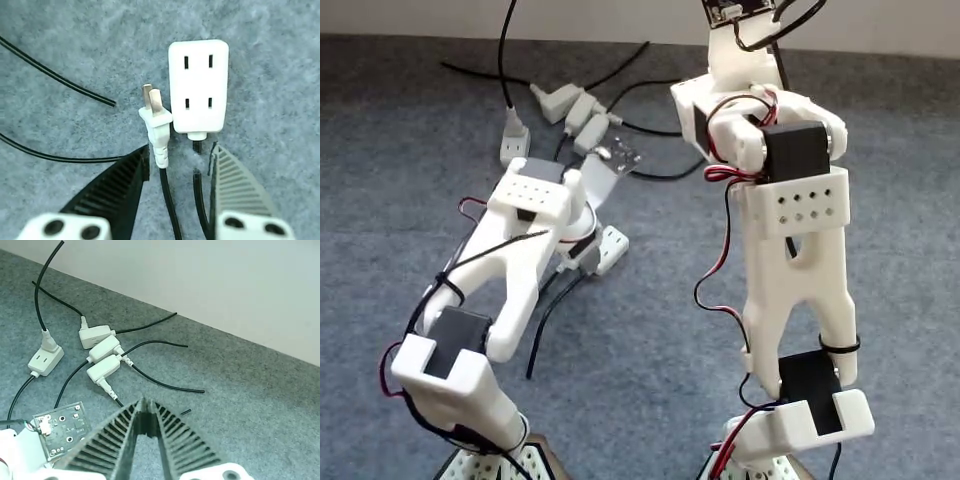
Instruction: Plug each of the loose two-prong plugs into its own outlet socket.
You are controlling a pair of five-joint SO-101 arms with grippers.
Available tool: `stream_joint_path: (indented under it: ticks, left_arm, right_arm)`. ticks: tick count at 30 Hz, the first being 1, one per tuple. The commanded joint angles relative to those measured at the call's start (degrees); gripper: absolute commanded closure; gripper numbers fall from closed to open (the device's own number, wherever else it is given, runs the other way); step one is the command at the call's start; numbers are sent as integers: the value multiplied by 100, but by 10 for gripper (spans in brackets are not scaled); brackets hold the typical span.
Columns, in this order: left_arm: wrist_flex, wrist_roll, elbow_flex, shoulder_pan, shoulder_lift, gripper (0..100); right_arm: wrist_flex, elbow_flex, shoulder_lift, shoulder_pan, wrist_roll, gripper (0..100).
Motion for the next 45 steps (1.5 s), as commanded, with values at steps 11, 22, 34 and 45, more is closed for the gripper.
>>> stream_joint_path:
  ticks: [11, 22, 34, 45]
  left_arm:
    - [-1749, -9, 848, -268, -251, 775]
    - [-1565, -9, 681, -699, -409, 776]
    - [-905, -9, 462, -611, -1253, 776]
    - [-2532, 9, 1077, -1112, -356, 772]
  right_arm:
    - [22, -242, -259, 48, 35, 991]
    - [22, -233, -259, 40, 35, 991]
    - [22, -233, -259, 40, 35, 991]
    - [22, -233, -259, 40, 26, 991]
